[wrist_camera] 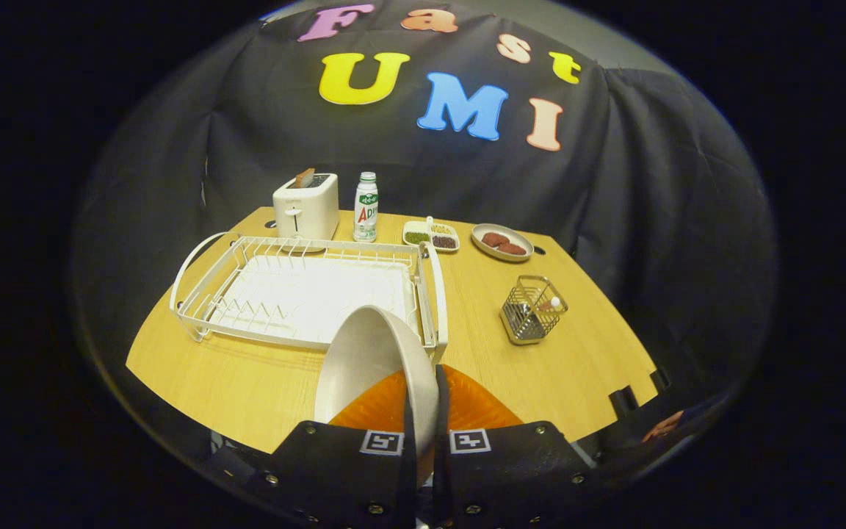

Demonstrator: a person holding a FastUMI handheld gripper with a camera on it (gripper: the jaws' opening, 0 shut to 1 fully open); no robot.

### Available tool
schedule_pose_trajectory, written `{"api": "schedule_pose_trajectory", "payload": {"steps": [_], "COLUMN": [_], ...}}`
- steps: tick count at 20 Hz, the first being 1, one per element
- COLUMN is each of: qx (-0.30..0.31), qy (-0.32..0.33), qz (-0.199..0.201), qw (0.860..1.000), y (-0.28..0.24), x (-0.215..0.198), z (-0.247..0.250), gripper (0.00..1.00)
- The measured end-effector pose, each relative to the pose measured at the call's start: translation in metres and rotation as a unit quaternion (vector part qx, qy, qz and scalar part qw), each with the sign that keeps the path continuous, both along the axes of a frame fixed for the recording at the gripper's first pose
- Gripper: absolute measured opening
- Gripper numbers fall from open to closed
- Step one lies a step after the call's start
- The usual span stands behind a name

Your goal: Take the plate from the dish rack, then take the spoon from the basket and place it into the plate.

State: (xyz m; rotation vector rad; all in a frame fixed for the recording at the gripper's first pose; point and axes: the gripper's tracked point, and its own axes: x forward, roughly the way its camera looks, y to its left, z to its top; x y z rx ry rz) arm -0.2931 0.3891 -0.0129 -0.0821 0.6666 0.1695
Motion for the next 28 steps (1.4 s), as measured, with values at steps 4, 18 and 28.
{"api": "schedule_pose_trajectory", "payload": {"steps": [4,18,28], "qx": [0.045,0.160,0.088], "qy": [0.051,0.134,0.042], "qz": [-0.031,-0.103,-0.149], "qw": [0.997,0.973,0.984], "y": [-0.005,-0.011,-0.077], "x": [-0.004,0.008,0.069], "z": [-0.026,-0.080,-0.036], "gripper": [0.09,0.16,0.16]}}
